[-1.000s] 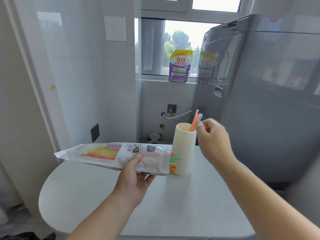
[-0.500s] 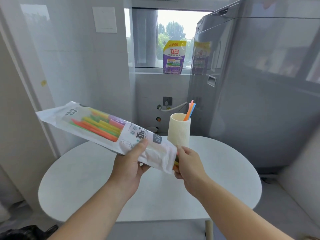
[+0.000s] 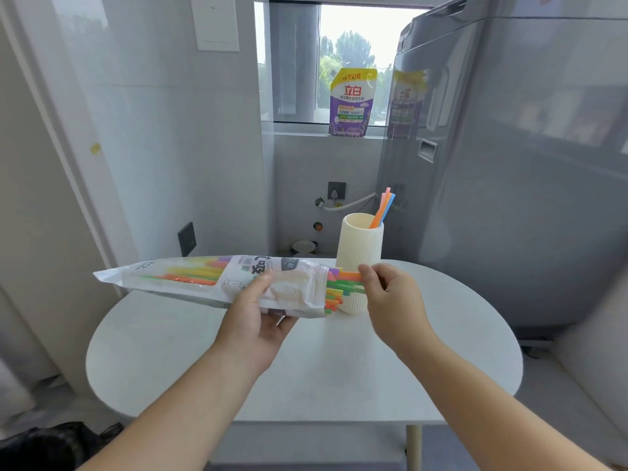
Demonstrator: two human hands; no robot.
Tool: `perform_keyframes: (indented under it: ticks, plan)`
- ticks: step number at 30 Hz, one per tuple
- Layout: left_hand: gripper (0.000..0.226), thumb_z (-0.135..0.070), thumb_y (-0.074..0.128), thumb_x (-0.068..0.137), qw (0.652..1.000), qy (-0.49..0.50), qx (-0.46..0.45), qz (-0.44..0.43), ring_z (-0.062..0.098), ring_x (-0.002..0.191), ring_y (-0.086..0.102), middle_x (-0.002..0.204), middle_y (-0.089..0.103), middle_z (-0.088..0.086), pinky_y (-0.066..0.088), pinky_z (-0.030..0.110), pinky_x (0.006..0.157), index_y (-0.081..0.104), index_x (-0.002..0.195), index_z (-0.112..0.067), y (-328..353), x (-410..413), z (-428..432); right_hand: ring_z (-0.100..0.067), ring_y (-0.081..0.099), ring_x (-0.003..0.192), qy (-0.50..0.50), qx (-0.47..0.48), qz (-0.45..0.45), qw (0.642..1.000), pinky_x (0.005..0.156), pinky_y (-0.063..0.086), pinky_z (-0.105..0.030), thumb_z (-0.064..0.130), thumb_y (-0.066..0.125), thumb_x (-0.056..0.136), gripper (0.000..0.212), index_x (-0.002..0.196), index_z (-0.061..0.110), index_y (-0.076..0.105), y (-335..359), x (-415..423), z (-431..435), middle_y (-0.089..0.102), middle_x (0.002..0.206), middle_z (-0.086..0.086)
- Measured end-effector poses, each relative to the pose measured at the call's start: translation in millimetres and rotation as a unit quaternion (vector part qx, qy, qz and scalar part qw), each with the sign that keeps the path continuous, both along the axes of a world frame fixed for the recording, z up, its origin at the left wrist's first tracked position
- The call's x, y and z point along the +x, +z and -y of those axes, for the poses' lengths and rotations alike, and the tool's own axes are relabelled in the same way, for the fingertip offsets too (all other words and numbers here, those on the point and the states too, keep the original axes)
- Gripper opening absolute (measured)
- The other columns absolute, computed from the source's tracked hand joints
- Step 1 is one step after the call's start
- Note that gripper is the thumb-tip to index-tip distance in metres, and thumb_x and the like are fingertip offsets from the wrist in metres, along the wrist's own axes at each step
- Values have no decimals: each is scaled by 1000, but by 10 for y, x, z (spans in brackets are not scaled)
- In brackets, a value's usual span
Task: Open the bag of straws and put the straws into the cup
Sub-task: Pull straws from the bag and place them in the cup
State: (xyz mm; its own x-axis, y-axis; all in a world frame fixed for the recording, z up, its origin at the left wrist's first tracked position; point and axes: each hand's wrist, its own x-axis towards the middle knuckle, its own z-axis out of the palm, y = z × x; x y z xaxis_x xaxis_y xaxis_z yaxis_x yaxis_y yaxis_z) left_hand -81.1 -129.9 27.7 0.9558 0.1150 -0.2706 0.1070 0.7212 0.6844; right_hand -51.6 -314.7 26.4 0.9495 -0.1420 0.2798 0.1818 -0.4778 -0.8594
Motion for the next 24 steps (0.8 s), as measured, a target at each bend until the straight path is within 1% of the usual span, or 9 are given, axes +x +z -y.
perform_keyframes:
  ticks: [2, 4, 6, 7, 12, 16, 18, 20, 24]
  plan:
    - [7, -20, 66, 96, 1000, 13, -3, -3, 21, 83, 72, 78, 78, 4, 60, 36, 70, 69, 99, -14, 19, 6, -19, -17, 39, 55, -9, 31, -13, 999, 54, 34, -31, 36, 49, 103, 40, 83, 5, 65, 13, 16, 43, 46, 57, 0]
    - [6, -20, 66, 96, 1000, 21, -8, -3, 21, 85, 72, 77, 78, 4, 59, 37, 75, 68, 98, -14, 41, -1, -28, -17, 36, 53, 4, 129, -47, 991, 53, 33, -33, 38, 49, 103, 39, 88, 4, 64, 25, 7, 79, 41, 57, 1]
    - [6, -19, 66, 96, 1000, 18, -11, -2, 21, 83, 72, 78, 78, 4, 59, 37, 78, 68, 98, -15, 52, -14, -16, -15, 34, 49, 40, 234, -95, 967, 47, 30, -29, 41, 52, 101, 37, 91, 6, 62, 64, -31, 78, 40, 58, -1]
    - [5, -19, 65, 96, 1000, 15, -11, -2, 20, 82, 73, 78, 78, 4, 59, 37, 79, 68, 98, -15, 52, -21, -4, -14, 34, 47, 53, 255, -111, 959, 45, 29, -27, 42, 55, 100, 35, 92, 9, 63, 81, -49, 67, 41, 58, -1]
    - [7, -20, 66, 96, 1000, 6, -7, 2, 18, 76, 75, 80, 79, 4, 61, 36, 74, 68, 100, -15, 59, -35, 25, -15, 34, 43, 58, 258, -113, 958, 42, 29, -24, 31, 64, 97, 30, 79, 7, 61, 113, -48, 19, 43, 52, -2]
    - [6, -19, 66, 96, 1000, 22, -17, 4, 19, 80, 75, 81, 79, 3, 60, 37, 76, 68, 101, -17, 57, -19, -38, -15, 34, 43, 29, 272, -93, 957, 41, 30, -24, 23, 60, 99, 25, 89, 1, 64, 114, -30, 103, 43, 56, -6]
    - [10, -20, 67, 95, 999, 25, -21, 5, 18, 78, 76, 83, 80, 3, 61, 35, 72, 68, 105, -18, 52, -9, -62, -15, 34, 43, 21, 291, -86, 953, 40, 31, -25, 27, 61, 99, 25, 88, 5, 64, 106, -28, 132, 42, 56, -5]
    - [12, -20, 67, 95, 999, 24, -25, 5, 17, 75, 77, 84, 80, 3, 63, 33, 66, 68, 107, -18, 38, -3, -66, -16, 36, 44, 19, 309, -86, 947, 40, 33, -26, 39, 63, 96, 31, 87, 9, 61, 96, -33, 129, 42, 57, -5]
    - [13, -21, 67, 95, 999, 23, -35, 9, 17, 77, 76, 86, 80, 3, 63, 30, 64, 69, 108, -18, 39, -6, -36, -16, 40, 46, -17, 368, -91, 925, 40, 37, -26, 57, 65, 88, 48, 104, 12, 58, 54, -61, 52, 46, 63, -6]
